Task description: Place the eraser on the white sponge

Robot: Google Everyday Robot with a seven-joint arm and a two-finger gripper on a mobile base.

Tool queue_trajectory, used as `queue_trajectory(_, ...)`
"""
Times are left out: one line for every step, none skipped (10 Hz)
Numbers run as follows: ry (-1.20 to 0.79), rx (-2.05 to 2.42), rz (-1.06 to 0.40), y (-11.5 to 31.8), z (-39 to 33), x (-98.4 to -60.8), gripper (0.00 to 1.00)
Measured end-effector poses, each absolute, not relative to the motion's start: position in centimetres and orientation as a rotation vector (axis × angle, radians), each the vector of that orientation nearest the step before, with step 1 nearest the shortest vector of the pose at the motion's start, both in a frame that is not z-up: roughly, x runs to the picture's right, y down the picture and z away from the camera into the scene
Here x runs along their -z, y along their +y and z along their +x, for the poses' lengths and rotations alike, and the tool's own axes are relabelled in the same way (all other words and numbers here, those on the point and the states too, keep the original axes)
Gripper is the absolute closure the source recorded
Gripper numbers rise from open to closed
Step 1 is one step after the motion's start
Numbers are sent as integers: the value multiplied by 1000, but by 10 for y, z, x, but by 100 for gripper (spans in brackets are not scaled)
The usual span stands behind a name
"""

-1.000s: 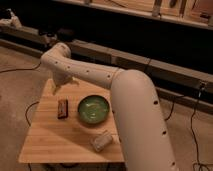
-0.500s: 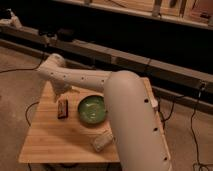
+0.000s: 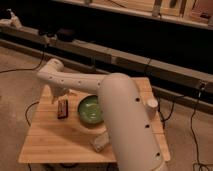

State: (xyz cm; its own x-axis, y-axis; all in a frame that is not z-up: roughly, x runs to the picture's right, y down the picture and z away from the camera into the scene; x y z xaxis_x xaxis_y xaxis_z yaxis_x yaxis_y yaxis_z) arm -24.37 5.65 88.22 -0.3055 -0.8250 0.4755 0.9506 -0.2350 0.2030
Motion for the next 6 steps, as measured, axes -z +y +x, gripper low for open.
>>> queue_trajectory(-553,1804,-263,56,-252,-887,20)
queue_trajectory(-559,1805,-222,55,-258,-890,20)
queue_trajectory(-563,1817,-190,57,-262,-891,20)
queue_trajectory(-564,1833,-172,60,-263,-892,20)
queue_trajectory(-563,1839,-167,62,-263,-892,20)
queue_trajectory(-570,1852,-150,71,-261,-894,20)
